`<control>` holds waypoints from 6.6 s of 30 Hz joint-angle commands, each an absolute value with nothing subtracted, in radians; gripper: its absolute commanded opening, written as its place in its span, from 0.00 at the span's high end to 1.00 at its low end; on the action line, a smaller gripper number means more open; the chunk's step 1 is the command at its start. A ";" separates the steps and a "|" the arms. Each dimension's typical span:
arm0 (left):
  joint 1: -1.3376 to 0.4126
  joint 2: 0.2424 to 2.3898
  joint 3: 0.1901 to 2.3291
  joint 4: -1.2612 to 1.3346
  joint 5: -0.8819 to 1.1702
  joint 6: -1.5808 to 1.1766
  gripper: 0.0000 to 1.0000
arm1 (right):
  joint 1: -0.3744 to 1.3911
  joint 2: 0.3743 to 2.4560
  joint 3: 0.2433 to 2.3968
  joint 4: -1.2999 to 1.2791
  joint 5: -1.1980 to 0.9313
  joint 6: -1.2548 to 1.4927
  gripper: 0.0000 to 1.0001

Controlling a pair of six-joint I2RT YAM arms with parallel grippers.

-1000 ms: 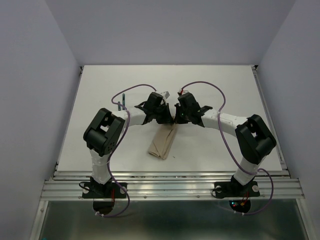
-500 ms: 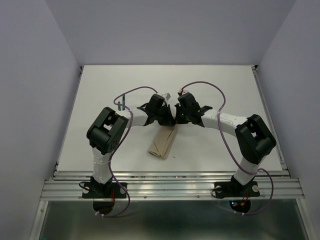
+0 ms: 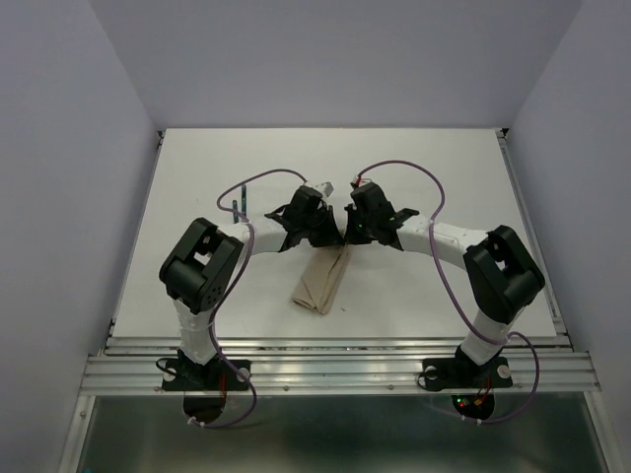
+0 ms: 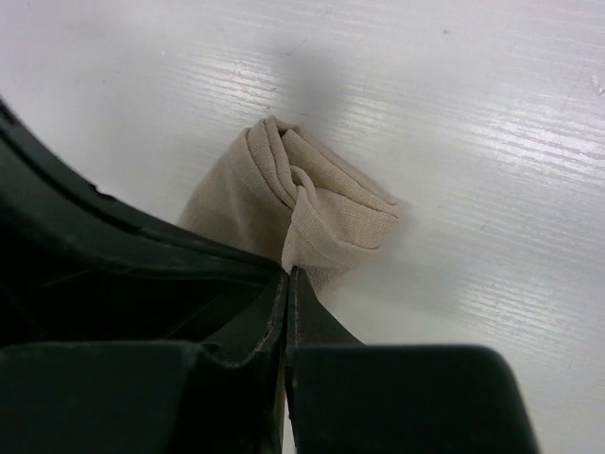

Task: Fold the napkin into a case and place the utensils inside
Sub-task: Stuff the top corner of the smaller-rectangle-folded napkin into the folded napkin.

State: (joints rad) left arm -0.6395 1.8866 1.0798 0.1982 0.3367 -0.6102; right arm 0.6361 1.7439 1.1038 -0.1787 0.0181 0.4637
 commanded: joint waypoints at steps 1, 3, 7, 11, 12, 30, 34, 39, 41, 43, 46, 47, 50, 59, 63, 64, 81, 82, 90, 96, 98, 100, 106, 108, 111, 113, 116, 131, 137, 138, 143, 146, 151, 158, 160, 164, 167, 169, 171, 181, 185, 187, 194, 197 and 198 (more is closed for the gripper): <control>-0.643 1.770 1.048 0.216 0.344 -0.592 1.00 | 0.640 1.741 1.123 -0.143 0.009 0.457 0.99; -0.643 1.752 1.040 0.210 0.347 -0.588 1.00 | 0.640 1.740 1.124 -0.143 0.009 0.459 0.99; -0.641 1.747 1.040 0.206 0.367 -0.581 1.00 | 0.640 1.743 1.129 -0.143 0.008 0.457 0.99; -0.643 1.772 1.048 0.206 0.380 -0.580 1.00 | 0.640 1.744 1.138 -0.143 0.009 0.457 0.99; -0.641 1.778 1.051 0.206 0.385 -0.580 1.00 | 0.640 1.746 1.138 -0.143 0.008 0.457 0.99; -0.643 1.859 1.091 0.210 0.354 -0.575 1.00 | 0.640 1.744 1.144 -0.144 0.008 0.454 0.99; -0.641 1.887 1.114 0.212 0.359 -0.575 1.00 | 0.640 1.743 1.144 -0.144 0.009 0.454 0.99; -0.641 1.919 1.129 0.236 0.371 -0.591 1.00 | 0.640 1.746 1.146 -0.144 -0.026 0.449 0.99; -0.643 1.934 1.131 0.255 0.374 -0.603 1.00 | 0.640 1.750 1.146 -0.144 -0.032 0.448 0.99; -0.643 1.945 1.132 0.262 0.367 -0.610 1.00 | 0.640 1.752 1.146 -0.144 -0.035 0.448 0.99; -0.643 1.963 1.131 0.273 0.360 -0.621 1.00 | 0.640 1.755 1.141 -0.146 -0.034 0.448 0.99; -0.643 1.965 1.128 0.276 0.365 -0.624 1.00 | 0.640 1.756 1.140 -0.147 -0.034 0.448 0.99; -0.644 1.942 1.108 0.290 0.370 -0.632 1.00 | 0.640 1.763 1.140 -0.150 -0.028 0.449 0.99; -0.638 1.796 1.025 0.261 0.342 -0.612 1.00 | 0.631 1.764 1.141 -0.156 -0.005 0.449 0.99; -0.620 1.770 1.011 0.258 0.337 -0.607 1.00 | 0.630 1.761 1.141 -0.156 -0.009 0.439 0.99; -0.615 1.773 1.018 0.256 0.339 -0.606 1.00 | 0.630 1.761 1.143 -0.156 -0.009 0.437 0.99; -0.607 1.882 1.092 0.253 0.367 -0.594 1.00 | 0.630 1.761 1.154 -0.156 -0.020 0.437 0.99; -0.606 1.884 1.095 0.253 0.365 -0.594 1.00 | 0.630 1.759 1.154 -0.156 -0.021 0.437 0.99; -0.607 1.919 1.124 0.293 0.416 -0.617 1.00 | 0.630 1.770 1.158 -0.156 -0.034 0.436 0.99; -0.611 1.976 1.140 0.313 0.454 -0.626 1.00 | 0.630 1.779 1.173 -0.161 -0.043 0.430 0.99; -0.611 1.991 1.134 0.327 0.450 -0.635 1.00 | 0.630 1.782 1.181 -0.164 -0.046 0.428 0.99; -0.612 1.997 1.128 0.334 0.445 -0.641 1.00 | 0.630 1.782 1.186 -0.164 -0.051 0.426 0.99; -0.617 1.994 1.108 0.356 0.451 -0.661 1.00 | 0.630 1.801 1.181 -0.169 -0.060 0.428 0.93; -0.617 1.971 1.100 0.359 0.454 -0.660 1.00 | 0.630 1.799 1.172 -0.169 -0.052 0.428 0.86; -0.617 1.931 1.075 0.360 0.459 -0.658 1.00 | 0.630 1.784 1.161 -0.170 -0.043 0.428 0.80; -0.617 1.907 1.063 0.357 0.463 -0.655 1.00 | 0.621 1.764 1.161 -0.169 -0.037 0.426 0.75; -0.617 1.882 1.057 0.339 0.466 -0.644 1.00 | 0.612 1.726 1.161 -0.167 -0.023 0.425 0.68; -0.614 1.782 1.068 0.213 0.403 -0.584 1.00 | 0.518 1.617 1.081 -0.133 0.041 0.495 0.74; -0.606 1.838 1.071 0.202 0.387 -0.574 1.00 | 0.518 1.663 1.098 -0.137 0.008 0.497 0.93; -0.606 1.844 1.072 0.202 0.387 -0.572 1.00 | 0.518 1.670 1.101 -0.135 0.009 0.495 0.94; -0.606 1.876 1.084 0.212 0.377 -0.569 1.00 | 0.518 1.726 1.129 -0.147 -0.066 0.480 0.98; -0.606 1.897 1.097 0.216 0.382 -0.568 1.00 | 0.518 1.746 1.129 -0.147 -0.084 0.485 0.98; -0.606 1.920 1.117 0.225 0.403 -0.565 1.00 | 0.518 1.759 1.126 -0.141 -0.101 0.488 0.99; -0.606 1.927 1.126 0.245 0.423 -0.577 1.00 | 0.518 1.789 1.138 -0.141 -0.127 0.485 0.99; -0.606 1.930 1.132 0.249 0.431 -0.578 1.00 | 0.518 1.793 1.141 -0.134 -0.136 0.488 0.99; -0.607 1.947 1.140 0.256 0.445 -0.581 1.00 | 0.518 1.801 1.152 -0.126 -0.153 0.494 0.99; -0.607 1.960 1.143 0.276 0.457 -0.589 1.00 | 0.528 1.807 1.163 -0.126 -0.161 0.494 0.99; -0.607 1.970 1.149 0.281 0.460 -0.594 1.00 | 0.537 1.815 1.169 -0.126 -0.167 0.494 0.99; -0.609 1.983 1.163 0.287 0.462 -0.594 1.00 | 0.537 1.821 1.175 -0.127 -0.172 0.494 0.99; -0.612 1.988 1.166 0.301 0.474 -0.597 1.00 | 0.546 1.930 1.193 -0.140 -0.163 0.526 0.99; -0.612 1.922 1.131 0.279 0.468 -0.580 1.00 | 0.546 1.963 1.192 -0.178 -0.097 0.537 0.99; -0.611 1.895 1.108 0.270 0.457 -0.565 1.00 | 0.546 1.968 1.187 -0.184 -0.081 0.534 0.99; -0.598 1.761 1.019 0.239 0.442 -0.537 1.00 | 0.546 1.918 1.160 -0.184 -0.052 0.502 0.99; -0.594 1.717 0.989 0.227 0.422 -0.541 1.00 | 0.546 1.882 1.160 -0.190 -0.055 0.491 0.99; -0.588 1.706 0.977 0.221 0.416 -0.543 1.00 | 0.546 1.872 1.158 -0.190 -0.055 0.491 0.99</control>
State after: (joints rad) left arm -0.5999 1.7836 1.0069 0.2253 0.4358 -0.5644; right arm 0.5327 1.9057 1.1919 -0.1410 -0.0937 0.5198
